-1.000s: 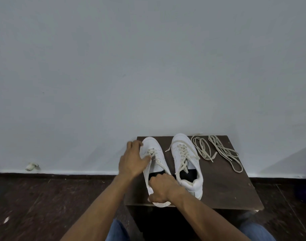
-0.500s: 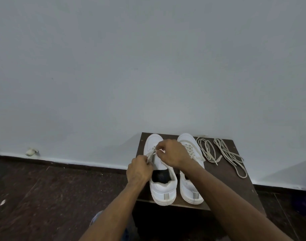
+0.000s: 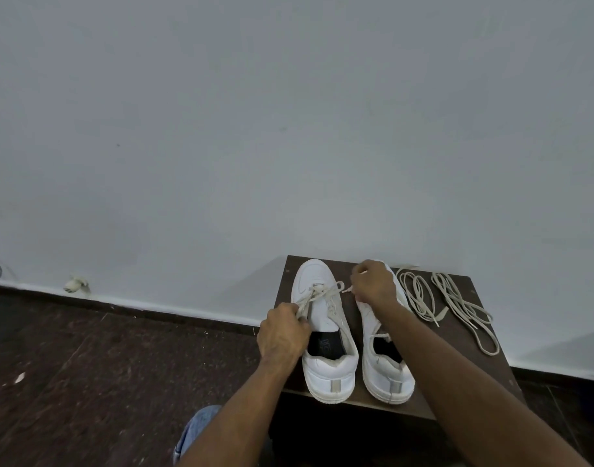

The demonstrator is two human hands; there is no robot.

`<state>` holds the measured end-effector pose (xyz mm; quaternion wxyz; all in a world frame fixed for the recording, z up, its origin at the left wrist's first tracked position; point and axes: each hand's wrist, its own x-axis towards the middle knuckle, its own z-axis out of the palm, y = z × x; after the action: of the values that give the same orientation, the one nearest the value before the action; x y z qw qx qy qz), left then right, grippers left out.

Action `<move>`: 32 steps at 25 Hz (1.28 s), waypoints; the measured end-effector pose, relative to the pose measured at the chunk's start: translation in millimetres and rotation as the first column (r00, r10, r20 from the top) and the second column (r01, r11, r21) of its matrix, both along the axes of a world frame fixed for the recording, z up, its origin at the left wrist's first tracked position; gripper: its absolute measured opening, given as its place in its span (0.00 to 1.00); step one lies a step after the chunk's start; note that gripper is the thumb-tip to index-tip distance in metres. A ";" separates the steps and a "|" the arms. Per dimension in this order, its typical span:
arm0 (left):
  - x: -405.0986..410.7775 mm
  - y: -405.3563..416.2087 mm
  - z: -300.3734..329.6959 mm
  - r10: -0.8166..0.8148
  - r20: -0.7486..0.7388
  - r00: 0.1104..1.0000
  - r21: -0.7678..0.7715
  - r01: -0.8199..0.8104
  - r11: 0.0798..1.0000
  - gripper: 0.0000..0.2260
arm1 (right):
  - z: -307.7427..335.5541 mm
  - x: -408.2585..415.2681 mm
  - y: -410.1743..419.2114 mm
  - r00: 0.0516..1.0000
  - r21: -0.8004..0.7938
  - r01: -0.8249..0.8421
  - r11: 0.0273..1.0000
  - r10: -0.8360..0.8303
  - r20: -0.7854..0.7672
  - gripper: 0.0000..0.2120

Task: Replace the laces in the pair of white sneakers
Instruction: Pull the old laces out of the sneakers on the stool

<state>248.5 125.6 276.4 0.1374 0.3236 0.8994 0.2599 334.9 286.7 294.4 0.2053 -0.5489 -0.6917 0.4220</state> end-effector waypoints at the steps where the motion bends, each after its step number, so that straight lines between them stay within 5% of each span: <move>1: 0.4 0.6 0.8 -0.005 -0.011 1.000 -0.007 0.004 1.000 0.08 | 3.2 1.1 -2.6 0.984 0.108 -0.159 0.981 0.148 0.103 0.10; 4: 1.1 1.7 3.4 -0.007 -0.028 1.000 -0.030 0.007 1.000 0.08 | 8.6 -6.4 -23.8 0.760 0.255 -0.629 0.735 0.509 0.404 0.16; 6: 2.3 0.0 5.9 0.000 -0.018 1.000 -0.040 -0.001 0.999 0.10 | 1.5 -15.9 -39.6 0.596 0.269 -0.763 0.587 0.480 0.643 0.16; 8: 3.1 -1.4 6.5 -0.003 -0.011 1.000 -0.041 0.003 0.999 0.10 | -5.5 -20.2 -48.8 0.596 0.353 -0.764 0.540 0.381 0.707 0.13; 11: 3.1 -1.2 5.8 -0.011 -0.034 0.999 -0.045 0.010 0.999 0.08 | 1.6 -17.4 -42.2 0.828 0.442 -0.510 0.738 0.281 0.485 0.11; 13: 2.4 0.1 4.7 -0.012 -0.048 0.999 -0.046 0.010 0.999 0.07 | 22.7 -4.5 -19.9 0.986 0.367 -0.110 0.923 0.055 0.158 0.10; 15: 3.5 0.7 3.6 -0.018 -0.055 0.998 -0.039 0.016 0.999 0.07 | 36.7 13.5 3.2 0.992 0.262 0.115 0.958 -0.124 0.017 0.09; 18: 3.7 0.9 4.4 -0.023 -0.067 0.998 -0.045 0.020 0.999 0.07 | 35.4 21.0 5.5 0.948 0.302 -0.193 0.934 0.099 0.302 0.16; 20: 3.3 0.3 4.6 -0.020 -0.065 0.998 -0.051 0.017 0.999 0.08 | 19.2 10.3 -9.7 0.851 0.313 -0.467 0.827 0.325 0.412 0.24; 24: 3.9 -1.2 5.2 -0.039 -0.063 0.997 -0.058 0.036 0.998 0.08 | -9.0 -17.8 -43.1 0.659 0.336 -0.709 0.621 0.412 0.629 0.17; 28: 3.6 -0.2 3.9 -0.059 -0.087 0.994 -0.068 0.053 0.996 0.07 | -7.1 -18.4 -44.0 0.670 0.442 -0.693 0.569 0.282 0.687 0.13; 32: 2.4 1.0 1.1 -0.042 -0.081 0.996 -0.055 0.038 0.998 0.07 | 34.8 -0.6 -12.9 0.988 0.406 -0.095 0.909 0.035 0.152 0.09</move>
<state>250.9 126.6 277.5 0.1140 0.3481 0.9043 0.2193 334.2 273.8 329.2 0.2526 -0.4985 -0.7958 0.2332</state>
